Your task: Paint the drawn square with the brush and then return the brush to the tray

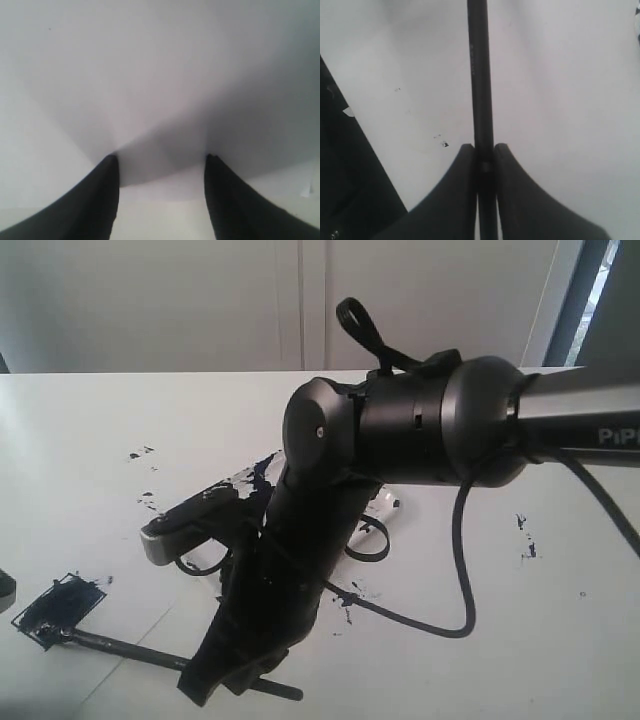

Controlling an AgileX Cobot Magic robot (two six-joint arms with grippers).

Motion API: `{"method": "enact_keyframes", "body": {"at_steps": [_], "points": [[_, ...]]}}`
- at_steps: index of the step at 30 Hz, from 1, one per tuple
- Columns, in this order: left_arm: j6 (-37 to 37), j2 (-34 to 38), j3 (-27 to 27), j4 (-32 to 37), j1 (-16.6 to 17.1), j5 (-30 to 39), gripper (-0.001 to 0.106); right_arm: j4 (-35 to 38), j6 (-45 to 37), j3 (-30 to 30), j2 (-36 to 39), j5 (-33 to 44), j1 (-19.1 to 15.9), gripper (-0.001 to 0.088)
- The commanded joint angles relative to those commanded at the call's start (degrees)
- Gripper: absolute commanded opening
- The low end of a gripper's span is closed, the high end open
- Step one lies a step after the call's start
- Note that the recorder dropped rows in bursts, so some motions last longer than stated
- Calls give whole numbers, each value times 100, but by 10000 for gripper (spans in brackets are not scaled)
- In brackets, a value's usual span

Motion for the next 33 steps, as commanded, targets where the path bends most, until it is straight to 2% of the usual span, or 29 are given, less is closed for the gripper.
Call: {"method": "enact_keyframes", "body": {"at_steps": [12, 25, 33], "points": [[0, 0, 0, 0, 0, 0, 563, 23, 0, 0, 170, -240, 0, 0], [0, 0, 0, 0, 0, 0, 563, 12, 0, 0, 119, 318, 0, 0], [0, 0, 0, 0, 0, 0, 563, 12, 0, 0, 107, 122, 0, 0]]}}
